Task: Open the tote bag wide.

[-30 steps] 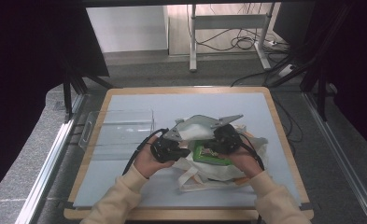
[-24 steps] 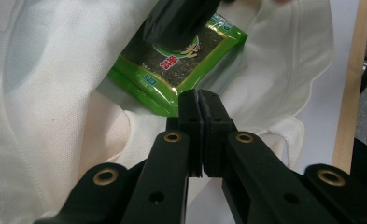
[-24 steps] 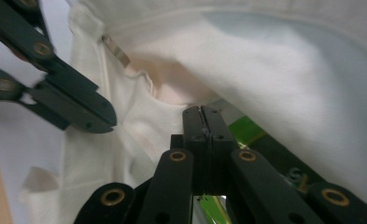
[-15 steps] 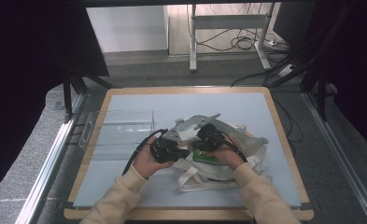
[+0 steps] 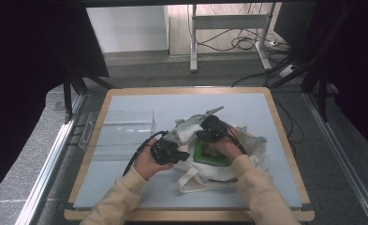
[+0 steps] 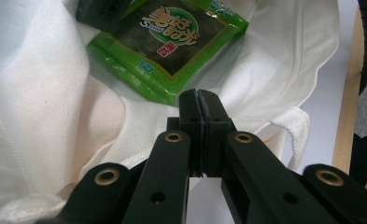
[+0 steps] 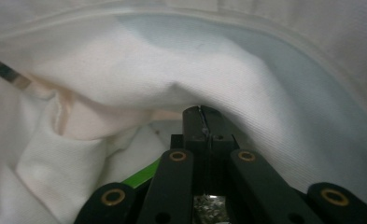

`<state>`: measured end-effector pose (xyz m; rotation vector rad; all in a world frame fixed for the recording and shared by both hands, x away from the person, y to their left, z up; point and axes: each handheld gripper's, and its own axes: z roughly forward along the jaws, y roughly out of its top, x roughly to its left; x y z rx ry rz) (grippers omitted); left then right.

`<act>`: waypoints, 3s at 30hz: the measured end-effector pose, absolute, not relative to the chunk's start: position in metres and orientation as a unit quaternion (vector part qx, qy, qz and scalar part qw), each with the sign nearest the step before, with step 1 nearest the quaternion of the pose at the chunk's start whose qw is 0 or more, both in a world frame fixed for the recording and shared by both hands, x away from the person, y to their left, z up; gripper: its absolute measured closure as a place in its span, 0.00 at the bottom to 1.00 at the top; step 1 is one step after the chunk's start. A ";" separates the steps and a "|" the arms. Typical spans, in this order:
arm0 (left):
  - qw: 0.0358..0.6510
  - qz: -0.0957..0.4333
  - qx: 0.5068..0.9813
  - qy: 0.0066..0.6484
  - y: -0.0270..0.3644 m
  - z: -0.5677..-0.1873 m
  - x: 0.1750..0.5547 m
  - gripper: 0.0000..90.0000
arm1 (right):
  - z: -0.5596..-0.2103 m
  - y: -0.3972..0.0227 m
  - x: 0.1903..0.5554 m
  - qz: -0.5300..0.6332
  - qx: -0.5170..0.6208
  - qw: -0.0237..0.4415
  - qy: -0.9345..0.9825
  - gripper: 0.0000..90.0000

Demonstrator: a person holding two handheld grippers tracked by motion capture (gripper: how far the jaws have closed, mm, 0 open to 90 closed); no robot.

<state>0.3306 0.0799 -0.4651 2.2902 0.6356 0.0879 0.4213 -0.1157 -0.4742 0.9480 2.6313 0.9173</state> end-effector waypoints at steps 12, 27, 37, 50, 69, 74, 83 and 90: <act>0.374 0.022 0.891 0.258 0.079 -0.470 0.332 0.99 | -0.474 -0.114 0.440 0.309 0.327 0.126 0.884 0.99; 0.368 0.013 0.892 0.262 0.080 -0.476 0.337 1.00 | -0.480 -0.116 0.458 0.311 0.329 0.129 0.882 0.99; 0.366 0.012 0.893 0.263 0.079 -0.479 0.338 1.00 | -0.486 -0.118 0.466 0.324 0.339 0.119 0.875 0.99; 0.366 0.009 0.894 0.260 0.079 -0.479 0.338 1.00 | -0.470 -0.124 0.449 0.331 0.329 0.116 0.877 0.99; 0.369 0.008 0.891 0.264 0.079 -0.480 0.338 1.00 | -0.433 -0.175 0.378 0.332 0.326 0.119 0.877 0.99; 0.368 0.008 0.892 0.264 0.080 -0.480 0.338 1.00 | -0.434 -0.189 0.364 0.324 0.327 0.122 0.879 0.99; 0.369 0.006 0.890 0.267 0.080 -0.481 0.338 1.00 | -0.441 -0.208 0.352 0.291 0.343 0.129 0.884 0.99; 0.368 0.005 0.890 0.268 0.080 -0.482 0.338 1.00 | -0.445 -0.216 0.349 0.272 0.350 0.124 0.888 0.99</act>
